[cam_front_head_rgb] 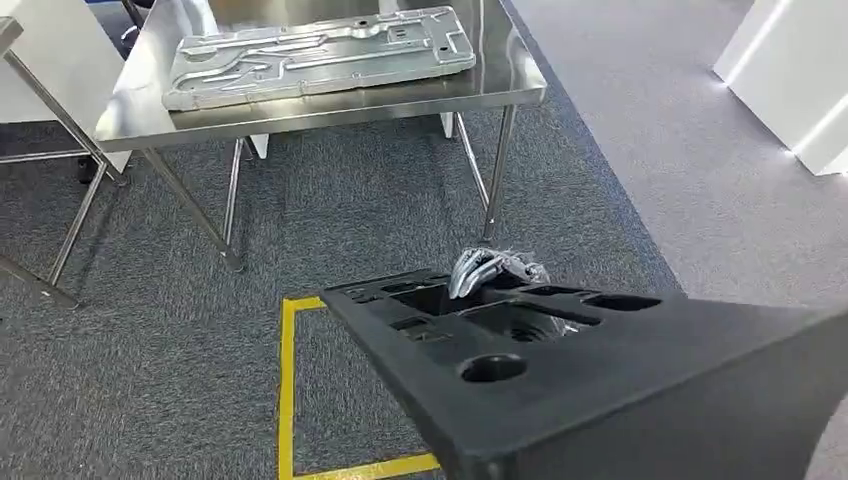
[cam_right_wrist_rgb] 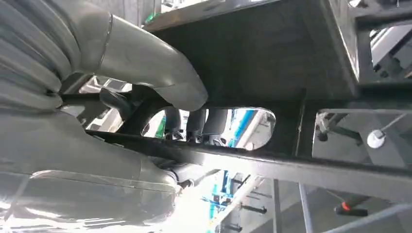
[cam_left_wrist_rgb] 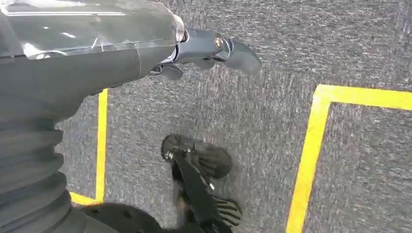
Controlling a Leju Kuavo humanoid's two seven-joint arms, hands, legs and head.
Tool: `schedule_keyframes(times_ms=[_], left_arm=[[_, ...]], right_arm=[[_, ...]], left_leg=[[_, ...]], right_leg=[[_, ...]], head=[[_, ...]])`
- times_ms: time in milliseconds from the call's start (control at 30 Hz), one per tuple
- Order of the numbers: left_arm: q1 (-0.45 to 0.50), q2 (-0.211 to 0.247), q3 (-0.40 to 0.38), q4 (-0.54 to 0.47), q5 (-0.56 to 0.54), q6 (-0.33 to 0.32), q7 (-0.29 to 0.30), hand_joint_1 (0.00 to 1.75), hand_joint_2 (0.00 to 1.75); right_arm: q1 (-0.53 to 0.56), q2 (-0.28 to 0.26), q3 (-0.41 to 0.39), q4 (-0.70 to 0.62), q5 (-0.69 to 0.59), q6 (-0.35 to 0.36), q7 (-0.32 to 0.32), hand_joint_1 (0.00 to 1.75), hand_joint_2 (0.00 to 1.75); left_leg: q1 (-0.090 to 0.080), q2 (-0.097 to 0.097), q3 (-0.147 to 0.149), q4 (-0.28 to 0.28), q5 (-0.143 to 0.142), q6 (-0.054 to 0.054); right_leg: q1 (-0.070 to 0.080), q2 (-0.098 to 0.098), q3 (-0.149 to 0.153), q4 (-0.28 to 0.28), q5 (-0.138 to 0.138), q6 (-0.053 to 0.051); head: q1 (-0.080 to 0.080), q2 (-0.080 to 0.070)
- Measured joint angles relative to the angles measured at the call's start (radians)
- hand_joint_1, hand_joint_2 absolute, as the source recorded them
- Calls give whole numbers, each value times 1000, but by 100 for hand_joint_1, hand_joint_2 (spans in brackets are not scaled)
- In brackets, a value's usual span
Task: Take the parts from the cabinet and place them on the table.
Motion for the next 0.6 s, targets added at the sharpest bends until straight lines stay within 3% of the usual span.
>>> schedule_keyframes(times_ms=[33, 67, 133, 167, 200, 233, 333, 367, 400, 433, 500, 533, 567, 600], left_arm=[[3, 0, 0, 0, 0, 1, 0, 0, 175], [5, 0, 0, 0, 0, 2, 0, 0, 175], [5, 0, 0, 0, 0, 2, 0, 0, 175], [4, 0, 0, 0, 0, 2, -1, 0, 175], [3, 1, 0, 0, 0, 3, -1, 0, 175], [-3, 0, 0, 0, 0, 3, -2, 0, 175], [2, -1, 0, 0, 0, 3, -2, 0, 175], [5, -5, 0, 0, 0, 3, -2, 0, 175], [2, -5, 0, 0, 0, 3, -2, 0, 175], [-1, -5, 0, 0, 0, 3, -3, 0, 175], [-5, -5, 0, 0, 0, 3, -3, 0, 175], [-3, -5, 0, 0, 0, 2, -3, 0, 175], [0, -5, 0, 0, 0, 2, -4, 0, 175], [2, -5, 0, 0, 0, 2, -4, 0, 175]], right_arm=[[3, 0, 0, 2, 1, 0, -3, 175, 175], [5, 0, 0, 3, 2, 0, -4, 175, 175], [6, 0, 0, 5, 3, 0, -5, 175, 175], [6, 0, 0, 5, 3, 0, -5, 175, 175], [6, 0, 0, 6, 3, 0, -6, 175, 175], [6, 0, 0, 7, 4, 0, -7, 175, 175], [5, 0, 1, 7, 5, 0, -6, 175, 175], [4, 0, 1, 5, 5, 0, -6, 175, 175], [3, 0, 1, 5, 5, 0, -8, 175, 175], [3, 0, 1, 5, 3, 0, -10, 175, 175], [10, -3, 1, 7, -6, 2, -20, 175, 175], [14, -4, 1, 8, -13, 3, -24, 175, 175], [15, -5, 1, 7, -18, 3, -27, 175, 175], [14, -6, 1, 7, -20, 5, -29, 175, 175]], left_leg=[[0, 0, -26, 19, -6, 1], [-1, 0, -30, -4, 19, 4], [-4, 10, 19, -167, 149, 17], [-11, 41, 48, -253, 208, 29], [-20, 63, 48, -264, 191, 37], [-22, 65, 43, -267, 152, 35], [-21, 37, 49, -277, 192, 51], [-7, 29, 66, -289, 202, 53], [-6, 19, 71, -292, 201, 57], [-6, 12, 72, -293, 201, 62], [-6, -2, 74, -293, 195, 67], [-6, -11, 77, -292, 191, 66], [-5, -18, 84, -292, 186, 64], [-5, -23, 92, -292, 180, 62]], right_leg=[[2, -3, 8, 0, -7, -1], [5, -7, 19, 0, -15, -1], [9, -20, 46, 0, -32, -1], [11, -26, 56, 0, -40, 0], [14, -32, 64, 0, -44, 4], [14, -36, 63, 0, -49, 12], [17, -62, 78, -3, -67, 31], [14, -48, 84, 5, -74, 39], [13, -14, 68, 42, -95, 45], [9, 7, 31, 109, -130, 49], [1, 19, -67, 271, -189, 57], [-2, 20, -106, 319, -190, 60], [-5, 20, -115, 308, -159, 63], [-8, 20, -102, 255, -110, 63]], head=[[0, 0], [0, 0], [0, 0], [0, 0], [0, 0], [0, 0], [0, 0], [0, 0], [0, 0], [0, 0], [0, 0], [0, 0], [0, 0], [0, 0]])
